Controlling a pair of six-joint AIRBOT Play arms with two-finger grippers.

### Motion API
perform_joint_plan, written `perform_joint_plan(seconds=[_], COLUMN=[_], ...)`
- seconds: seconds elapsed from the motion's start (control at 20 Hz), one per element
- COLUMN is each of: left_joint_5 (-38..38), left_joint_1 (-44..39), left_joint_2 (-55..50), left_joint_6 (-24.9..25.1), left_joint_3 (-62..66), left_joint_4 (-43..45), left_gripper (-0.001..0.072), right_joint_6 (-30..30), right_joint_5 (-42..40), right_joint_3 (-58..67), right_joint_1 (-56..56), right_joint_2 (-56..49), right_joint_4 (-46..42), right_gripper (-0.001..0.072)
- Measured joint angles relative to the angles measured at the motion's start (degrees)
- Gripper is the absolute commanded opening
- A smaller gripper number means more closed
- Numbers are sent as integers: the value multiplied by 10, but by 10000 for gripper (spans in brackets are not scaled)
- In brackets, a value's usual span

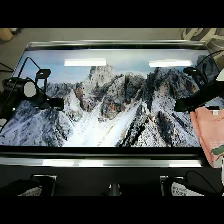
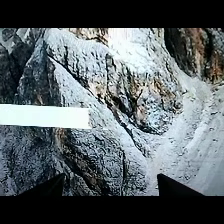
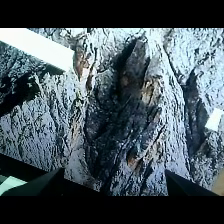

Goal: Fold the shirts.

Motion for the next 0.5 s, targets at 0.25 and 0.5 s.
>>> perform_joint_plan(seconds=[0.25,0.5], left_joint_5=[5,6], left_joint_1=[0,0], left_joint_2=[1,2], left_joint_6=[-3,-4], left_joint_3=[-4,-5], left_joint_4=[1,1], left_gripper=[720,720], right_joint_6=[0,0], right_joint_5=[1,1], right_joint_3=[-2,-2], right_joint_1=[4,5], right_joint_2=[0,0], right_joint_4=[-1,-2], right_gripper=[694,694])
